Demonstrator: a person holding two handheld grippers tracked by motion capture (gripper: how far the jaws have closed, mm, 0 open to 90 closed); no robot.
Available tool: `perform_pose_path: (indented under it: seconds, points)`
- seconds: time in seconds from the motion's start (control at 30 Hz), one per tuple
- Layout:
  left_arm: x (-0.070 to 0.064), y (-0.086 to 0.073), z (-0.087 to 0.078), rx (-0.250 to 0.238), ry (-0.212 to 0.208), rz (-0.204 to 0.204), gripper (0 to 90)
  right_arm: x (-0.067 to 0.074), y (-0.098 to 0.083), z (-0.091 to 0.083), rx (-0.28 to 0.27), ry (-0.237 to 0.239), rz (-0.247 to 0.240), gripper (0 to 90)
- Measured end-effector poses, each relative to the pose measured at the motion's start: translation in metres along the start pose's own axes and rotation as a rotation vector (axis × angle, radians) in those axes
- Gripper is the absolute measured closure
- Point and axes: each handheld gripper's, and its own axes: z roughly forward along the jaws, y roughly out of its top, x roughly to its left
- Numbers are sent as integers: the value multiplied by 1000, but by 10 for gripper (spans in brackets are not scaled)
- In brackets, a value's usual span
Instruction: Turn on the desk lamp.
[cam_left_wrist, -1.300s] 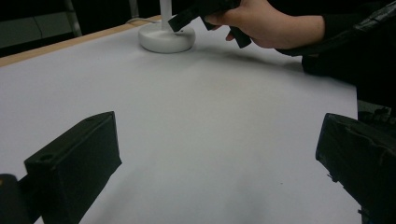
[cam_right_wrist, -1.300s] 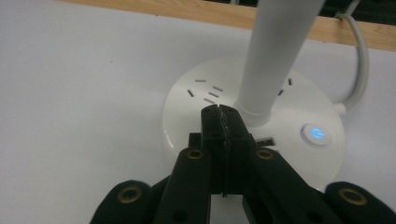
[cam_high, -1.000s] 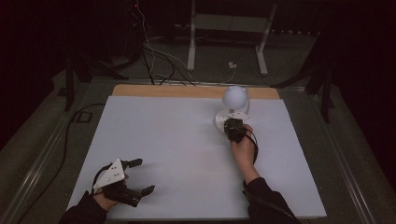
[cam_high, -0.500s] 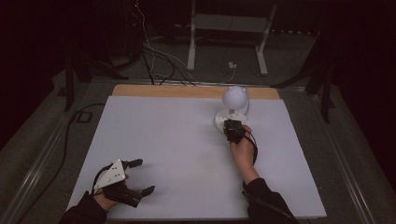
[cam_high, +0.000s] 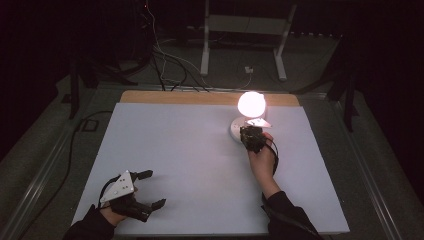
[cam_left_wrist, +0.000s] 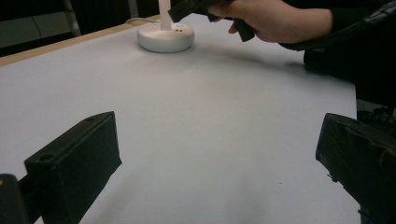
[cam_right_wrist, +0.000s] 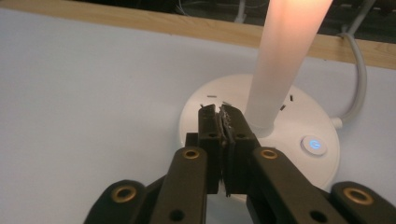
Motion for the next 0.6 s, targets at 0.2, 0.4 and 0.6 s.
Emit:
perform_pose_path:
  seconds: [0.2, 0.4, 0.6]
  points:
    - [0, 0, 0, 0, 2, 0, 3, -2, 3, -12, -16, 35, 5, 802]
    - [0, 0, 0, 0, 2, -1, 3, -5, 3, -19, 3, 76, -1, 685]
    - [1, 0, 1, 2, 4, -4, 3, -14, 1, -28, 6, 152, -5, 485]
